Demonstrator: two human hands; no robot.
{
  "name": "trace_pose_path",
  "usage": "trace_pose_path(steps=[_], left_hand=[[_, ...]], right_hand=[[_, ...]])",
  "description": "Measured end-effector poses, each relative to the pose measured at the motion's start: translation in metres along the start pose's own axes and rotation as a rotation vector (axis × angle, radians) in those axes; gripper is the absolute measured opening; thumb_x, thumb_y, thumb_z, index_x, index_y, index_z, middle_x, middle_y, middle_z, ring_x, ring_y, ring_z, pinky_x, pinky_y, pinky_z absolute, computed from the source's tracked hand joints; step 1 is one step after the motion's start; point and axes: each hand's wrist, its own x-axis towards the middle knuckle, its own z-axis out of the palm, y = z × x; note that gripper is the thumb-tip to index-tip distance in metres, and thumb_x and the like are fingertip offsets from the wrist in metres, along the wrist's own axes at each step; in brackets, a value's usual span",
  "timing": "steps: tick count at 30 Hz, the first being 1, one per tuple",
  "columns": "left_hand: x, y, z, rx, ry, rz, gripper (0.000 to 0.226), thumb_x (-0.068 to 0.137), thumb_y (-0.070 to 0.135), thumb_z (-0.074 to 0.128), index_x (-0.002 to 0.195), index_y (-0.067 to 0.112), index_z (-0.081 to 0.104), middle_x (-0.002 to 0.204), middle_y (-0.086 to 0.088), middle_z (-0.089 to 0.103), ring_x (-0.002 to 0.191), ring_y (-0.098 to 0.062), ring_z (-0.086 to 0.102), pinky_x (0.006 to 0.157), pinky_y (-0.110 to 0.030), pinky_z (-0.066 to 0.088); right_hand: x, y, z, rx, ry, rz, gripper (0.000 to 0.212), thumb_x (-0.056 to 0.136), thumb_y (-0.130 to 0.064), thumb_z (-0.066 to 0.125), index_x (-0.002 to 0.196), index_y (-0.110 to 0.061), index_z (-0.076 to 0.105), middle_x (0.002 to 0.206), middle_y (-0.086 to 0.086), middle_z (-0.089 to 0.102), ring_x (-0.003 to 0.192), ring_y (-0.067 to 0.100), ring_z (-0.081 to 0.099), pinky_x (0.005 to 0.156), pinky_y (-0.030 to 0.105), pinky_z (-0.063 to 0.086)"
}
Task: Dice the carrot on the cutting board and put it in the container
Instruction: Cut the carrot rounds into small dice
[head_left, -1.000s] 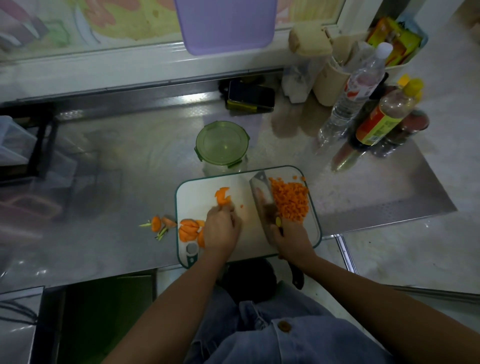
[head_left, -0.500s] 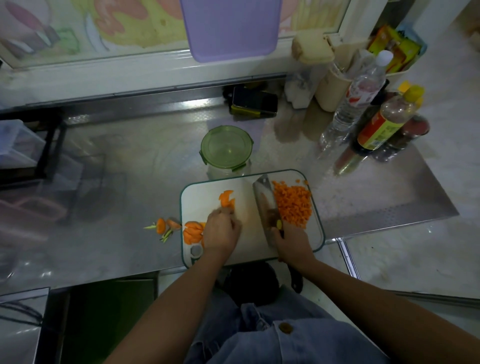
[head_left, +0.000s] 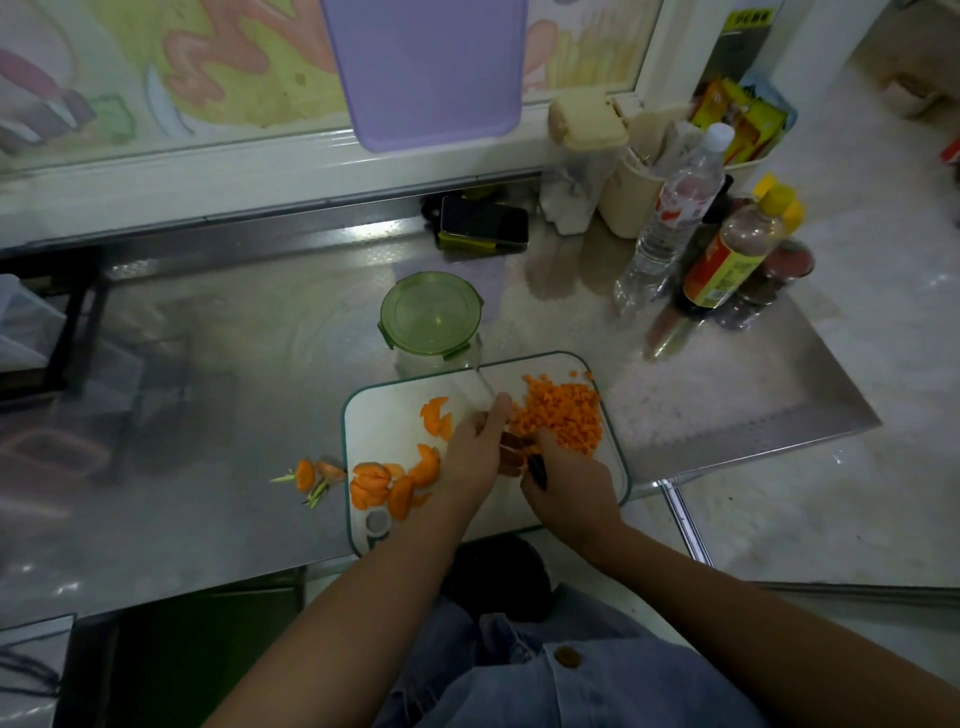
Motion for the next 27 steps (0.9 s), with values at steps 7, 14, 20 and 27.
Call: trace_pose_path(steps=[7, 14, 20, 27], left_hand=[[0.01, -0.021, -0.012, 0.143, 0.166, -0.02, 0.025, 0.096, 0.016, 0.046, 0.083, 0.001, 0.062, 0.084, -0.022, 0.066, 0.079, -0.04, 0.064, 0.073, -0.055, 0.055], [0.001, -0.017, -0.015, 0.008, 0.211, -0.085, 0.031, 0.099, 0.015, 0.045, 0.069, 0.01, 0.054, 0.069, -0.016, 0.056, 0.061, -0.03, 0.057, 0.064, -0.047, 0.058], [0.003, -0.018, -0.015, 0.034, 0.257, -0.07, 0.032, 0.096, 0.019, 0.047, 0.067, 0.008, 0.053, 0.073, -0.021, 0.058, 0.068, -0.033, 0.059, 0.062, -0.05, 0.057], [0.003, -0.019, -0.022, -0.001, 0.302, -0.066, 0.032, 0.096, 0.018, 0.047, 0.066, 0.008, 0.054, 0.066, -0.016, 0.058, 0.055, -0.027, 0.056, 0.056, -0.041, 0.056]], right_hand=[[-0.001, 0.011, 0.005, 0.19, -0.02, -0.054, 0.028, 0.09, -0.037, 0.055, 0.112, -0.02, 0.062, 0.089, 0.001, 0.069, 0.078, 0.019, 0.063, 0.061, 0.032, 0.048], [0.01, 0.016, 0.008, 0.256, 0.012, -0.092, 0.041, 0.089, -0.036, 0.044, 0.121, -0.018, 0.061, 0.109, 0.005, 0.058, 0.093, 0.017, 0.055, 0.076, 0.029, 0.045], [0.009, 0.019, 0.018, 0.056, -0.03, -0.079, 0.052, 0.093, -0.047, 0.031, 0.124, -0.02, 0.062, 0.135, 0.02, 0.045, 0.114, 0.04, 0.042, 0.094, 0.042, 0.034], [0.005, 0.02, 0.018, 0.07, -0.095, -0.09, 0.059, 0.093, -0.053, 0.022, 0.128, -0.023, 0.059, 0.119, 0.019, 0.047, 0.106, 0.034, 0.041, 0.089, 0.036, 0.029]])
